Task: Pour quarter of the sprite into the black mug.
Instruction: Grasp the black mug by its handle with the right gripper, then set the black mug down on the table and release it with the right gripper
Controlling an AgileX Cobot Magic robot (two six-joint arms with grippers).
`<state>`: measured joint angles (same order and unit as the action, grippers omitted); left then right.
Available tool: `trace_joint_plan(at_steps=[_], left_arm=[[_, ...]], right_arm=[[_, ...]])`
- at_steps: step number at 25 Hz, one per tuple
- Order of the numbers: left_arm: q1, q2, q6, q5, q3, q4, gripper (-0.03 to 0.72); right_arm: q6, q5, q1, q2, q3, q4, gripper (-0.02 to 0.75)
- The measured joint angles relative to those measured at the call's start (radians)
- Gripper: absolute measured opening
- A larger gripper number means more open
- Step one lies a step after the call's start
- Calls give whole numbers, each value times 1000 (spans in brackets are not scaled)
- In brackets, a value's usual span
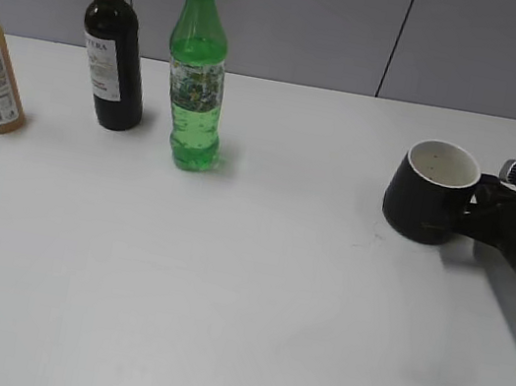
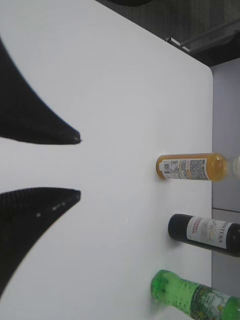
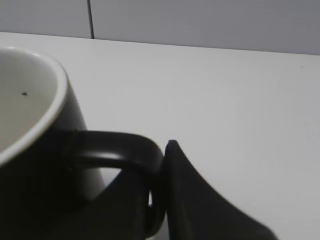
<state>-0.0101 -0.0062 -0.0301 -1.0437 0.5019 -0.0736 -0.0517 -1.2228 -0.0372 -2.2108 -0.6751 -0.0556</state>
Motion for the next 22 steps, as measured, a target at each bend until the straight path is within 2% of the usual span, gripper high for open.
trace_joint_plan(at_steps=[7,22], left_arm=[[0,0,0,0,0,0,236],[0,0,0,0,0,0,236]], right_arm=[[52,-2,0,0,11,-1,43],[43,57,1,165,161,-48,35]])
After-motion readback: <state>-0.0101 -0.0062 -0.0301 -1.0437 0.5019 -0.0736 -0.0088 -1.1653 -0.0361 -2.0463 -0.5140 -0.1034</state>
